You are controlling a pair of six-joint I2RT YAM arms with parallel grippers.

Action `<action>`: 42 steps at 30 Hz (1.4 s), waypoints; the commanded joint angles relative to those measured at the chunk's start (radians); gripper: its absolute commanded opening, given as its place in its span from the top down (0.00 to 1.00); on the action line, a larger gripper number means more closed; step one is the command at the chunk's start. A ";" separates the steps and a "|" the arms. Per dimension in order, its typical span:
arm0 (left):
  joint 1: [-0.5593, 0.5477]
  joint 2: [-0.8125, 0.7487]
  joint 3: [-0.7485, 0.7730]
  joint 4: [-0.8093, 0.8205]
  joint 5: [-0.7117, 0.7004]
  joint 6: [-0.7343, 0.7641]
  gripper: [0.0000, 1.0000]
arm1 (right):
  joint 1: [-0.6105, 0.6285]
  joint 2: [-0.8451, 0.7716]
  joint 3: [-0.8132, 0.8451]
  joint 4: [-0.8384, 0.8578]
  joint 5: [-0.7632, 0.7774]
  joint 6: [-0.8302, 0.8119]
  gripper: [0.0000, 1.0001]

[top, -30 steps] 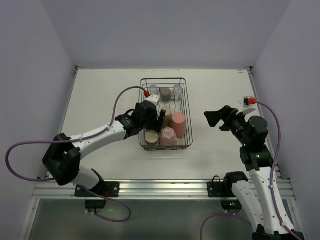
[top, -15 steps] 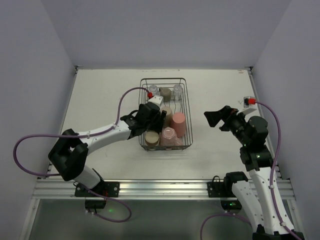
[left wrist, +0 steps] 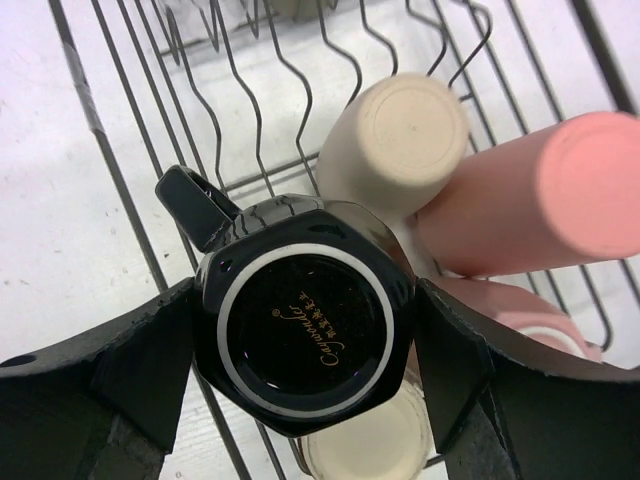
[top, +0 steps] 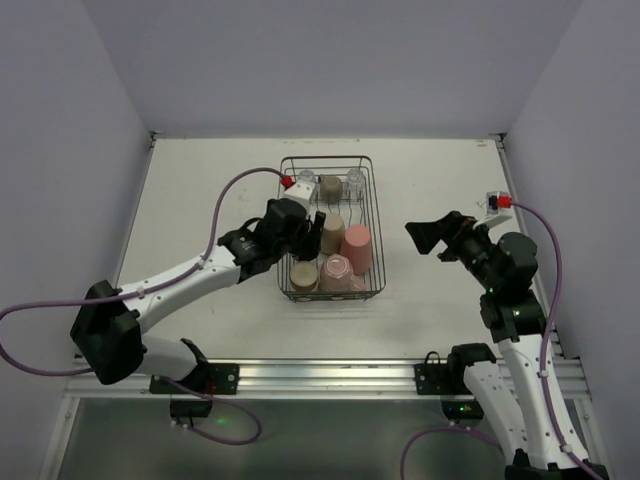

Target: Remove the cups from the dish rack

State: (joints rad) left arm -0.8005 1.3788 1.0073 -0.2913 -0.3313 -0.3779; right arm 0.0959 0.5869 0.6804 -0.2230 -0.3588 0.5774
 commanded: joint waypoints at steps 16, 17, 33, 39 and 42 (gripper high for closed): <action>-0.003 -0.356 0.037 0.400 0.270 -0.205 0.94 | 0.231 0.091 -0.068 0.605 -0.192 0.306 0.10; -0.003 -0.359 0.027 0.428 0.291 -0.222 0.94 | 0.235 0.097 -0.073 0.634 -0.189 0.312 0.10; -0.005 -0.310 -0.082 0.805 0.552 -0.435 0.96 | 0.312 0.237 -0.073 0.936 -0.272 0.504 0.32; -0.003 -0.299 -0.130 0.902 0.569 -0.464 0.95 | 0.357 0.295 -0.058 1.088 -0.273 0.573 0.37; -0.003 -0.299 -0.148 0.928 0.569 -0.469 0.91 | 0.384 0.323 -0.071 1.192 -0.267 0.627 0.43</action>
State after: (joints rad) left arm -0.8001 1.0924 0.8593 0.4328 0.2195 -0.8124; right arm 0.4580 0.8936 0.6098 0.7609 -0.6212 1.1267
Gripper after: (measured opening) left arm 0.820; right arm 0.601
